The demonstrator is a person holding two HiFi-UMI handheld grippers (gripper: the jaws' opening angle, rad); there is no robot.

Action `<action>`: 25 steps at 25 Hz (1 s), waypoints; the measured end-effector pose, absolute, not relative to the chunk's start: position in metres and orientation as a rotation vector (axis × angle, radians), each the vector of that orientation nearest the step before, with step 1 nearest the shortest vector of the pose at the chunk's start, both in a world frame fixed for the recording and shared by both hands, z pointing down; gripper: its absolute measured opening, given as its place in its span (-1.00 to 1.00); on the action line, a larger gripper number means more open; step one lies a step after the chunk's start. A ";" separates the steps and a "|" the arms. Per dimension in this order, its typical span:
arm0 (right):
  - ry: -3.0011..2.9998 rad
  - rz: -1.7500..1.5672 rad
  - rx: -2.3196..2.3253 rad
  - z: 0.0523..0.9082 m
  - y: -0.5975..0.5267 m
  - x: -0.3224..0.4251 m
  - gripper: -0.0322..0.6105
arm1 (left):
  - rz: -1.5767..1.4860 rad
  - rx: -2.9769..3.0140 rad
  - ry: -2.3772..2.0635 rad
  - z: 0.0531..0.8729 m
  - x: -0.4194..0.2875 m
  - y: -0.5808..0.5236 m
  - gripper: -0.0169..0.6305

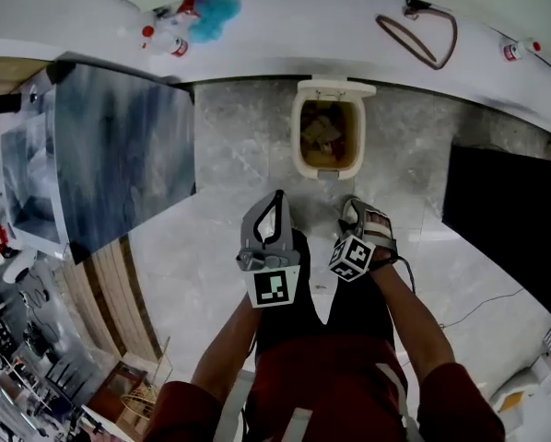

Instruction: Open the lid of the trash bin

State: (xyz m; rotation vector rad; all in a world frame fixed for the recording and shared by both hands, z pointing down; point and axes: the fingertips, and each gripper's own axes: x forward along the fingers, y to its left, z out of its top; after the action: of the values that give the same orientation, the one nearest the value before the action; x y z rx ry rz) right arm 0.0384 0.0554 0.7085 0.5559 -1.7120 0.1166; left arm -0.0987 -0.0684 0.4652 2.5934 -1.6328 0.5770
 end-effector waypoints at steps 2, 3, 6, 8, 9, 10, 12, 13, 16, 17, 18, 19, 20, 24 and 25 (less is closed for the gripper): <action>-1.728 0.124 0.596 0.685 0.052 0.044 -0.03 | 0.560 2.620 -1.636 0.444 -0.093 -0.065 -0.93; -1.739 0.123 0.617 0.673 0.050 0.046 -0.03 | 0.555 2.629 -1.641 0.434 -0.091 -0.063 -0.93; -1.778 0.138 0.682 0.635 0.044 0.050 -0.03 | 0.503 2.625 -1.682 0.403 -0.087 -0.057 -0.93; -1.804 0.168 0.735 0.611 0.040 0.052 -0.03 | 0.426 2.581 -1.730 0.385 -0.087 -0.055 -0.93; -1.817 0.188 0.768 0.600 0.036 0.053 -0.03 | 0.412 2.568 -1.754 0.376 -0.088 -0.055 -0.93; -1.831 0.211 0.804 0.588 0.032 0.054 -0.03 | 0.402 2.550 -1.782 0.368 -0.089 -0.055 -0.93; -1.857 0.258 0.874 0.563 0.028 0.059 -0.03 | 0.346 2.478 -1.842 0.351 -0.093 -0.054 -0.93; -1.870 0.273 0.906 0.549 0.025 0.062 -0.03 | 0.312 2.443 -1.866 0.342 -0.094 -0.052 -0.93; -1.925 0.276 1.002 0.505 0.008 0.066 -0.03 | 0.245 2.419 -1.895 0.315 -0.098 -0.053 -0.93; -1.943 0.268 1.028 0.490 0.002 0.066 -0.03 | 0.239 2.430 -1.895 0.306 -0.099 -0.054 -0.93; -1.957 0.257 1.050 0.476 -0.002 0.067 -0.03 | 0.236 2.444 -1.894 0.298 -0.100 -0.054 -0.93; -1.969 0.245 1.067 0.463 -0.005 0.067 -0.03 | 0.232 2.457 -1.894 0.290 -0.100 -0.053 -0.93; -1.982 0.233 1.084 0.449 -0.006 0.067 -0.03 | 0.225 2.467 -1.895 0.283 -0.101 -0.052 -0.93; -2.060 0.166 1.187 0.390 -0.031 0.064 -0.03 | 0.174 2.495 -1.920 0.250 -0.104 -0.061 -0.93; -2.083 0.153 1.220 0.373 -0.037 0.063 -0.03 | 0.157 2.499 -1.931 0.239 -0.106 -0.062 -0.93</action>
State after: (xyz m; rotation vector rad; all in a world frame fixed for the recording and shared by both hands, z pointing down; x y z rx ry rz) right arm 0.0626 -0.0368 0.3732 1.2198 -2.0825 0.1528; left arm -0.1056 -0.0619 0.2394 2.4993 -1.9308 0.1572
